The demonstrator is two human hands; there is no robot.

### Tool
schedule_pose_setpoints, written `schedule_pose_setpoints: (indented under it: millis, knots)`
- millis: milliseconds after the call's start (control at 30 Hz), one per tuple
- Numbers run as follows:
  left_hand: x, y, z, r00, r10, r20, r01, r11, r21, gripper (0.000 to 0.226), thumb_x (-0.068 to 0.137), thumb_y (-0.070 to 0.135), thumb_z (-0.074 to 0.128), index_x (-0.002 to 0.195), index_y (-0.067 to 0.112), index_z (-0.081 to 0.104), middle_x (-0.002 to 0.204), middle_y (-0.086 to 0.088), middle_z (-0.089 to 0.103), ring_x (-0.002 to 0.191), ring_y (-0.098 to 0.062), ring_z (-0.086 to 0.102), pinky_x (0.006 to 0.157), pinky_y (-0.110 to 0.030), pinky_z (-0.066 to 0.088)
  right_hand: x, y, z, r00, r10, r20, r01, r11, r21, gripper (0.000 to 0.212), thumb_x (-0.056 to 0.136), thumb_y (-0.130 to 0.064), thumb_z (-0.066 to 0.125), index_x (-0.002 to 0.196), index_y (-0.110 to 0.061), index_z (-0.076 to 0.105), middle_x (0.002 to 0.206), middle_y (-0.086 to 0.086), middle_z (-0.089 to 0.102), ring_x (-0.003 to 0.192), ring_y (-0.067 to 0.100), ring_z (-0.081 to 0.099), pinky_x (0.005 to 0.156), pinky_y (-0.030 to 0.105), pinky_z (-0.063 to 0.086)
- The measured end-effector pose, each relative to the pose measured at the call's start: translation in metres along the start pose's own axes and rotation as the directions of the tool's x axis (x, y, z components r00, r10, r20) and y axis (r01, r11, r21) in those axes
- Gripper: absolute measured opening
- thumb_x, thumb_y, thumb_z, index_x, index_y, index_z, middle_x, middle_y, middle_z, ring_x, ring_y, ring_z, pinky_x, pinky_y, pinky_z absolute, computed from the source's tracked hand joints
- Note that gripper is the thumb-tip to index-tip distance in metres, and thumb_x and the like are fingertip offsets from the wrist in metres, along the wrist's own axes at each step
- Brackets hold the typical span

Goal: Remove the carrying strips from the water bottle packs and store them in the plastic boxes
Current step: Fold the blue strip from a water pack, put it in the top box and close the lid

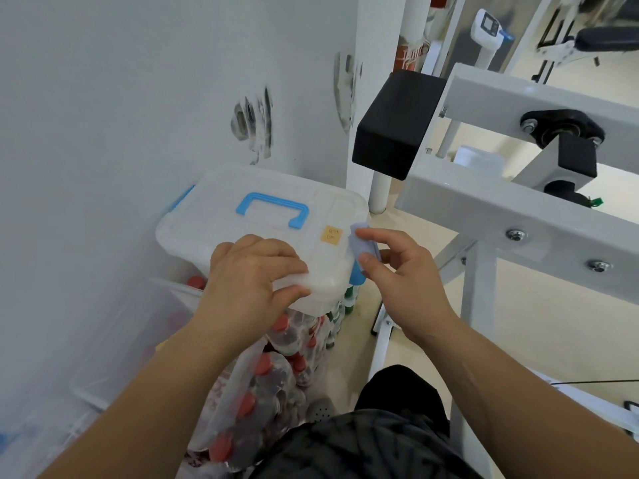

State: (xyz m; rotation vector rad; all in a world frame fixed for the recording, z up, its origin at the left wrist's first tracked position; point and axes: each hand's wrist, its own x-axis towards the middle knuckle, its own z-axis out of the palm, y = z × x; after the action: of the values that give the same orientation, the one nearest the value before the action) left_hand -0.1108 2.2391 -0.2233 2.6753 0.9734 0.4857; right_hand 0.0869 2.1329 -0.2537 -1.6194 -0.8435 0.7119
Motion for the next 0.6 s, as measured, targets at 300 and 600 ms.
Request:
schedule_pose_setpoints:
  millis: [300, 600]
  knots:
    - [0.0, 0.014, -0.019, 0.997, -0.024, 0.072, 0.012, 0.985, 0.173, 0.025, 0.076, 0.039, 0.08, 0.099, 0.033, 0.076, 0.113, 0.004, 0.072, 0.109, -0.025, 0.065, 0.085, -0.051, 0.047, -0.006, -0.006, 0.002, 1.0, -0.02, -0.014, 0.021, 0.997, 0.071, 0.036, 0.094, -0.01, 0.067, 0.113, -0.04, 0.072, 0.124, -0.016, 0.067, 0.104, 0.011, 0.067, 0.094, 0.036, 0.058]
    - [0.002, 0.026, -0.034, 0.999, -0.028, 0.017, 0.026, 0.994, 0.107, 0.026, 0.084, 0.03, 0.076, 0.108, 0.023, 0.075, 0.107, 0.001, 0.071, 0.101, -0.027, 0.064, 0.083, -0.045, 0.056, -0.002, -0.014, 0.001, 0.998, -0.055, 0.008, 0.054, 0.989, 0.14, 0.033, 0.095, -0.011, 0.066, 0.116, -0.035, 0.072, 0.124, -0.012, 0.065, 0.108, 0.008, 0.066, 0.095, 0.029, 0.058]
